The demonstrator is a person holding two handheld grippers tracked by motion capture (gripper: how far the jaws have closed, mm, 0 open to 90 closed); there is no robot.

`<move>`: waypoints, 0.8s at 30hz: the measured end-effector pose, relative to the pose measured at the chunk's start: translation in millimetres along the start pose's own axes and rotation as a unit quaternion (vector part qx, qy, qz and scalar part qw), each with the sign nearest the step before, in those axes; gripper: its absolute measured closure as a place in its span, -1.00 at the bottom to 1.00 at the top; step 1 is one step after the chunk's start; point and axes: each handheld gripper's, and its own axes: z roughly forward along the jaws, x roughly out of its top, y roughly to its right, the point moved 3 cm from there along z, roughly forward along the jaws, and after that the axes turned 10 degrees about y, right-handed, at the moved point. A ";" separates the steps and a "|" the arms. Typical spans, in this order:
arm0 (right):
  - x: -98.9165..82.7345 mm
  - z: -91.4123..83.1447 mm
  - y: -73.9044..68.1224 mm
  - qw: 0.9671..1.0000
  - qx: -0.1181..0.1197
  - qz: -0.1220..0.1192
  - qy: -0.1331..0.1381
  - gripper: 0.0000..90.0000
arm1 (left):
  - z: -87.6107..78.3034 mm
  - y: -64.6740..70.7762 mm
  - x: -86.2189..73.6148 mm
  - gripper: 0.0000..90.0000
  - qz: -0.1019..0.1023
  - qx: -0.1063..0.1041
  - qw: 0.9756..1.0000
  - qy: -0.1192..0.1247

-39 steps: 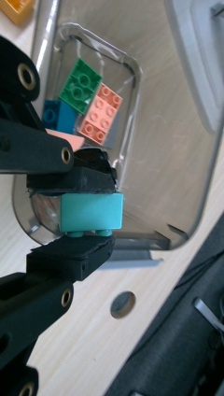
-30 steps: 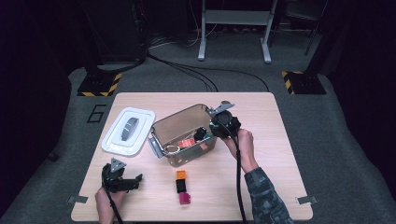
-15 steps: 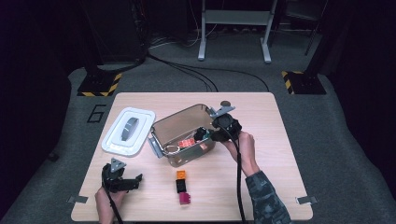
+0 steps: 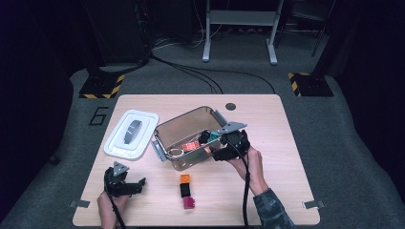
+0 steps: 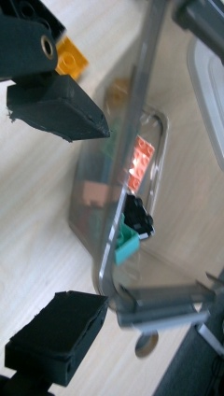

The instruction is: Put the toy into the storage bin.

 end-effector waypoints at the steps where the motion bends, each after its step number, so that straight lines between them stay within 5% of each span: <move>1: -2.9 -1.0 -3.0 1.000 0.006 0.001 -0.003 -0.68 | 0.0 0.0 0.0 -0.95 0.000 0.000 1.000 0.000; 11: -34.8 4.5 -42.5 0.999 0.054 0.001 -0.007 -0.70 | -0.3 -0.1 0.1 -0.95 0.001 -0.001 1.000 -0.002; 17: -55.1 12.4 -74.5 0.994 0.104 -0.012 -0.012 -0.72 | -0.4 -0.1 0.1 -0.95 0.000 -0.001 1.000 -0.003; 24: -65.6 20.8 -109.0 0.990 0.135 -0.021 -0.022 -0.73 | -0.4 -0.1 0.1 -0.95 0.001 -0.001 1.000 -0.003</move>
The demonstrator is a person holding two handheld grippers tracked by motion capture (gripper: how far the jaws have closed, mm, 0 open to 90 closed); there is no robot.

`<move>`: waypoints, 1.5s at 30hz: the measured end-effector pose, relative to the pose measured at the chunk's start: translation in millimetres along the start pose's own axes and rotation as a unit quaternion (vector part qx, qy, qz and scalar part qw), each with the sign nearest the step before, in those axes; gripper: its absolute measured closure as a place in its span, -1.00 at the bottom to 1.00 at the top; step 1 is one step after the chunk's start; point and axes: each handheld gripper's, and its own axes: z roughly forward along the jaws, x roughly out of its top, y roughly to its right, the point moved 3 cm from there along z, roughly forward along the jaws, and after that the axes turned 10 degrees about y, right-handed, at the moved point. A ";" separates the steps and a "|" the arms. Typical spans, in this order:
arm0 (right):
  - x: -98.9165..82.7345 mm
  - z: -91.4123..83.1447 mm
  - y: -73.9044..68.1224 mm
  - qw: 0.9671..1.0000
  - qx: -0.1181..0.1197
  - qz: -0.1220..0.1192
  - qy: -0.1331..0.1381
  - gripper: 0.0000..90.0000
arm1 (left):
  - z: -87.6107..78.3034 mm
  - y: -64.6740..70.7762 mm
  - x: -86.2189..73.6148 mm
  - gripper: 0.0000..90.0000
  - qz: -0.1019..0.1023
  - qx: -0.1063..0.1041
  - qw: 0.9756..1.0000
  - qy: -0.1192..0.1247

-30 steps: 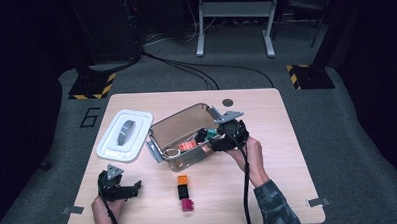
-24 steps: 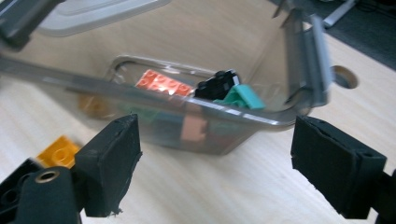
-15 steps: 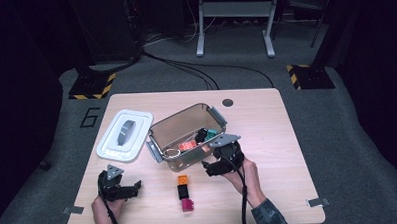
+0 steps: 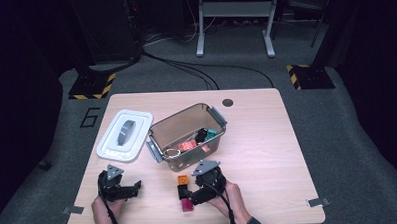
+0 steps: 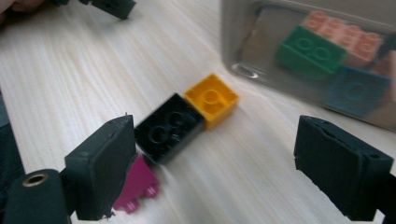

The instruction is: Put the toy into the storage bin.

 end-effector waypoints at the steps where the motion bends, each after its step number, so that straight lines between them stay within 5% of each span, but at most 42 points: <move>1: -0.5 2.5 -3.3 1.000 0.004 0.001 -0.001 -0.73 | 0.0 0.0 0.0 -0.95 0.000 0.000 1.000 0.000; 13: -6.2 20.7 -29.3 1.000 0.013 -0.018 -0.021 -0.70 | 0.1 0.0 0.0 -0.95 0.000 0.000 1.000 0.001; 18: -13.7 24.9 -27.9 0.999 0.010 -0.014 -0.038 -0.69 | 0.0 0.0 0.0 -0.95 0.000 0.000 1.000 0.000; 26: -23.3 18.3 -13.0 0.999 -0.008 -0.004 -0.045 -0.68 | 0.3 0.1 -0.1 -0.95 0.000 0.001 1.000 0.002; 37: -37.1 -2.5 25.5 0.997 -0.054 0.019 -0.052 -0.65 | 0.2 0.0 0.0 -0.95 0.000 0.001 1.000 0.002; 45: -45.6 -17.7 38.5 0.996 -0.062 0.036 -0.057 -0.65 | 0.5 0.1 -0.1 -0.95 -0.001 0.001 1.000 0.003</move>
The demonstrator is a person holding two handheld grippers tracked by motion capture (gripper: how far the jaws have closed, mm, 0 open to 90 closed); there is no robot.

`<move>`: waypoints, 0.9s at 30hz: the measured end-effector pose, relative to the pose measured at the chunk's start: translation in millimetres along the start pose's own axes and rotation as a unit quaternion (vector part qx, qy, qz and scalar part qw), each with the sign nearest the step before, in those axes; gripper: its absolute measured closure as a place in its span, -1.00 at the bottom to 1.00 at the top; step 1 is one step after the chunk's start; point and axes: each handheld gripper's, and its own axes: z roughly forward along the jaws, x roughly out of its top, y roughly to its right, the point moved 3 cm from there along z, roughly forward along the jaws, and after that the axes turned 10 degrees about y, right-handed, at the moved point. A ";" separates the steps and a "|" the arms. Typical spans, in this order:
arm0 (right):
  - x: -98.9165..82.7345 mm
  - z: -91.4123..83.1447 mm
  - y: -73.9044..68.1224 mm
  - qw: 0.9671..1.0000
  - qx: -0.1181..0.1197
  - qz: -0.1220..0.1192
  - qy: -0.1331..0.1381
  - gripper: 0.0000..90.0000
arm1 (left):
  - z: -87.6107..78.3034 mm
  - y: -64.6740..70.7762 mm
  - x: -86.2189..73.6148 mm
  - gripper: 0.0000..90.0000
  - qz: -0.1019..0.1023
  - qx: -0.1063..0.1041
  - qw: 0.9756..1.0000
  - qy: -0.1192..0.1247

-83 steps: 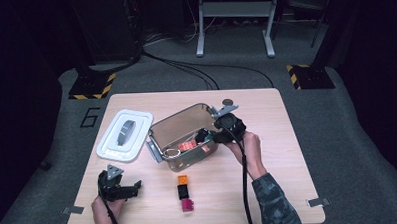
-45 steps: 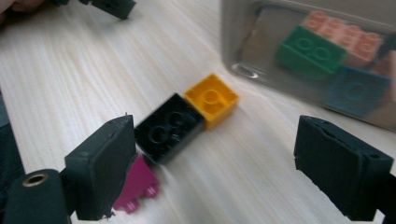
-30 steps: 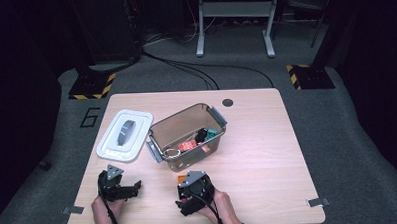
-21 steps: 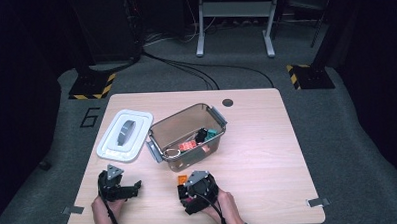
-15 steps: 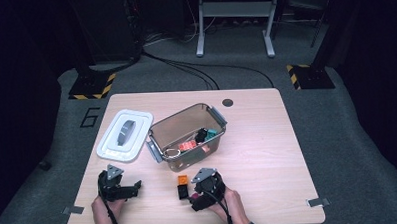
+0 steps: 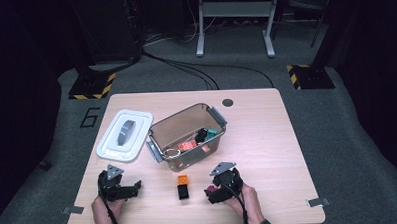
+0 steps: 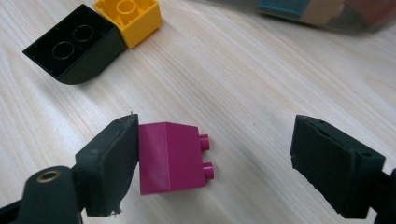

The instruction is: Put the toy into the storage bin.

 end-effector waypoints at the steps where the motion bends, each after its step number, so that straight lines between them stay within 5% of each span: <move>1: -0.7 -1.9 0.6 1.000 0.000 0.001 0.000 -0.65 | 0.0 0.0 0.0 -0.95 0.000 0.000 1.000 0.000; 12: -16.6 -13.5 8.5 1.000 -0.012 0.007 -0.022 -0.62 | 0.0 0.0 0.0 -0.95 0.000 0.000 1.000 0.000; 19: -22.7 -23.2 35.7 0.997 -0.065 0.043 -0.012 -0.58 | 0.0 0.0 0.0 -0.95 0.000 0.000 1.000 0.000; 24: -19.9 -30.7 43.2 0.996 -0.050 0.068 0.029 -0.57 | 0.0 0.0 0.0 -0.95 0.000 0.001 1.000 0.000; 27: -14.2 -31.5 32.9 0.997 -0.032 0.050 0.049 -0.57 | 0.0 0.1 0.0 -0.95 -0.001 0.001 1.000 0.000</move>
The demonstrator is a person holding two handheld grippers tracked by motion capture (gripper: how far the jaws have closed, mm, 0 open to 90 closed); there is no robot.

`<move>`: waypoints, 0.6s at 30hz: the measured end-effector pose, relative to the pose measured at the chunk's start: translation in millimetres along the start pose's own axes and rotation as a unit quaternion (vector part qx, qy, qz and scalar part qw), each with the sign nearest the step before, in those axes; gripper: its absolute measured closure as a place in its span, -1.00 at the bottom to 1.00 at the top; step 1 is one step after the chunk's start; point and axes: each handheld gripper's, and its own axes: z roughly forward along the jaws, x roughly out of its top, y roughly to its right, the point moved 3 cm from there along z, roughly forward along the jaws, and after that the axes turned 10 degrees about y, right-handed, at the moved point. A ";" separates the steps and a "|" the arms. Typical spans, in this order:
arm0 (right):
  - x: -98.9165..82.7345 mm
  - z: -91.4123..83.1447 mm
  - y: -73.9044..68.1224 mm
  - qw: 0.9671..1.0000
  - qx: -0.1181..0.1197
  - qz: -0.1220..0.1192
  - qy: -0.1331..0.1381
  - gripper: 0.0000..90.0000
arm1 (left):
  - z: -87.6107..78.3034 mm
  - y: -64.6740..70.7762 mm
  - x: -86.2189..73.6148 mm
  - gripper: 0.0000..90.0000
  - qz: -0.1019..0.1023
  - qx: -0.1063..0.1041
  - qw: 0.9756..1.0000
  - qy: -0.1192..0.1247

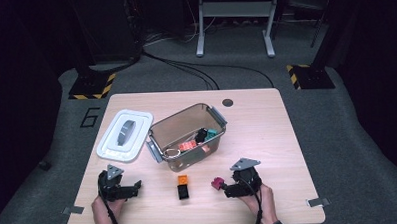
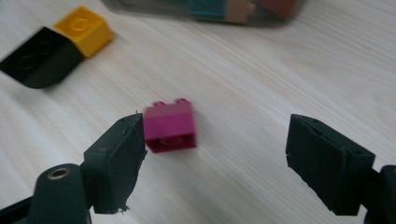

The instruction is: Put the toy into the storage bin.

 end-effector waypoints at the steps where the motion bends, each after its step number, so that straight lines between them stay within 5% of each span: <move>1: 1.2 1.2 -4.3 1.000 0.005 -0.008 0.002 -0.58 | 0.0 0.0 0.0 -0.95 0.000 0.000 1.000 0.000; 6: 2.2 16.3 -15.3 1.000 0.009 -0.024 -0.005 -0.55 | 0.0 0.0 0.0 -0.95 0.000 0.000 1.000 0.000; 18: -2.9 22.5 -17.9 0.999 0.016 -0.028 -0.026 0.23 | 0.0 0.0 0.0 -0.95 0.000 0.000 1.000 0.000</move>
